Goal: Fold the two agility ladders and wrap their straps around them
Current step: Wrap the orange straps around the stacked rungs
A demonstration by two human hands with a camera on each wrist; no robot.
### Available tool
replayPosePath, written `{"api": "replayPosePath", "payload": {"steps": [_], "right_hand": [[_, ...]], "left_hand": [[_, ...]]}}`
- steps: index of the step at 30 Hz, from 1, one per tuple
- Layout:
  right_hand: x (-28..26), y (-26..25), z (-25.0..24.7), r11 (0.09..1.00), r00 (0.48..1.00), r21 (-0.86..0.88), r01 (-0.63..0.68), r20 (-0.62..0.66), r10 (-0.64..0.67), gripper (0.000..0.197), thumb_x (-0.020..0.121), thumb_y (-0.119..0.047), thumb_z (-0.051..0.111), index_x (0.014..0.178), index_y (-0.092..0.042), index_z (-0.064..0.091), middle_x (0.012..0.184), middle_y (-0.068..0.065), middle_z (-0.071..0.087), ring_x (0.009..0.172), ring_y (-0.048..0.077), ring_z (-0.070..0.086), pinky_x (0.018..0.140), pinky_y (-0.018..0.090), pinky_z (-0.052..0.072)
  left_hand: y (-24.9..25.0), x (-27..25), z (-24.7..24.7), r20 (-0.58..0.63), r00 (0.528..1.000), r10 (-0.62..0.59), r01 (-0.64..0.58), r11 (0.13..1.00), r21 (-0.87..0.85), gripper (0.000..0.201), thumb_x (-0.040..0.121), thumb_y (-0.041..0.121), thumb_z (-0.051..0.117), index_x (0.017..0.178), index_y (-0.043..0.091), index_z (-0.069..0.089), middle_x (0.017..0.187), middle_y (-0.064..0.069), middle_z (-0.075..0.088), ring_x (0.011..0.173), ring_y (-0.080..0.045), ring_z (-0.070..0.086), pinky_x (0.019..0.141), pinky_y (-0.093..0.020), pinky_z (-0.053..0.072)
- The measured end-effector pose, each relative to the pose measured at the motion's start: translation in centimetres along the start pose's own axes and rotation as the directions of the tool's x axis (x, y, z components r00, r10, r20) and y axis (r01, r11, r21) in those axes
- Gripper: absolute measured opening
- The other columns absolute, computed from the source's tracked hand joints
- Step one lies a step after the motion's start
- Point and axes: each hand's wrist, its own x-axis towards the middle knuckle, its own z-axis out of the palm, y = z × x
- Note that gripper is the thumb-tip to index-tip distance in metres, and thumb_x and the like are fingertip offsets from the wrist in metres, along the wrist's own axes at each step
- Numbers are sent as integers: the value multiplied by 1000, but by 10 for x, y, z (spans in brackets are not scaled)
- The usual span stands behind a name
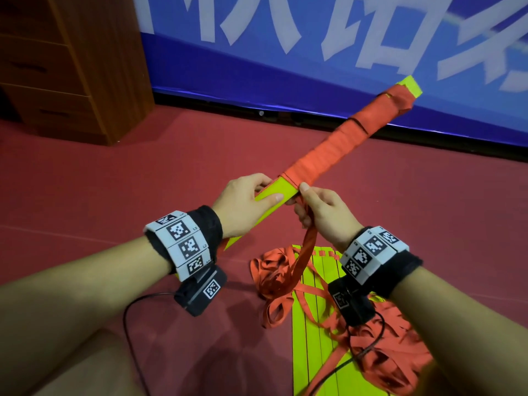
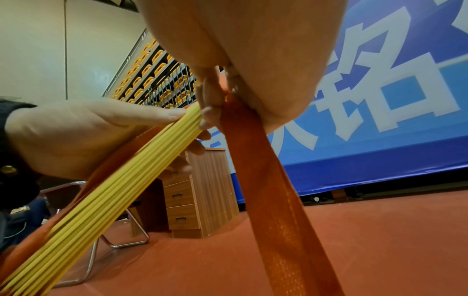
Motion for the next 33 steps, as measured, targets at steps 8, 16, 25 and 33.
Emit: {"api": "replayPosePath", "payload": {"steps": [8, 16, 25, 33], "right_hand": [[-6, -18, 6, 971, 989, 185, -149, 23, 148, 55, 110, -41, 35, 99, 4, 64, 58, 8, 66, 47, 19, 65, 52, 27, 58], [-4, -16, 6, 994, 994, -54, -99, -46, 97, 63, 107, -50, 36, 83, -3, 71, 55, 4, 58, 44, 16, 54, 53, 27, 48], [-4, -14, 10, 992, 992, -129, -17, -128, 1, 58, 102, -55, 48, 73, -11, 73, 48, -8, 46, 45, 11, 41, 55, 30, 40], [2, 1, 5, 993, 979, -115, -35, -205, 11, 59, 103, -52, 48, 66, -14, 74, 45, -8, 46, 41, 11, 38, 55, 30, 37]], "left_hand": [[3, -4, 6, -246, 969, 1, -18, 997, -69, 18, 87, 32, 78, 102, 24, 73, 92, 9, 74, 89, -12, 68, 83, -36, 54], [8, -6, -1, -306, 951, -38, 84, 986, 141, 18, 87, 43, 74, 96, 30, 65, 82, 11, 67, 81, -19, 61, 67, -33, 42], [12, -16, 11, -289, 949, 130, -32, 946, 323, 15, 92, 45, 66, 97, 32, 60, 89, 13, 55, 89, -23, 61, 68, -33, 33], [7, -19, 27, -239, 963, 125, -78, 978, 196, 14, 88, 36, 73, 99, 32, 66, 92, 12, 59, 89, -19, 61, 68, -35, 44]]}}
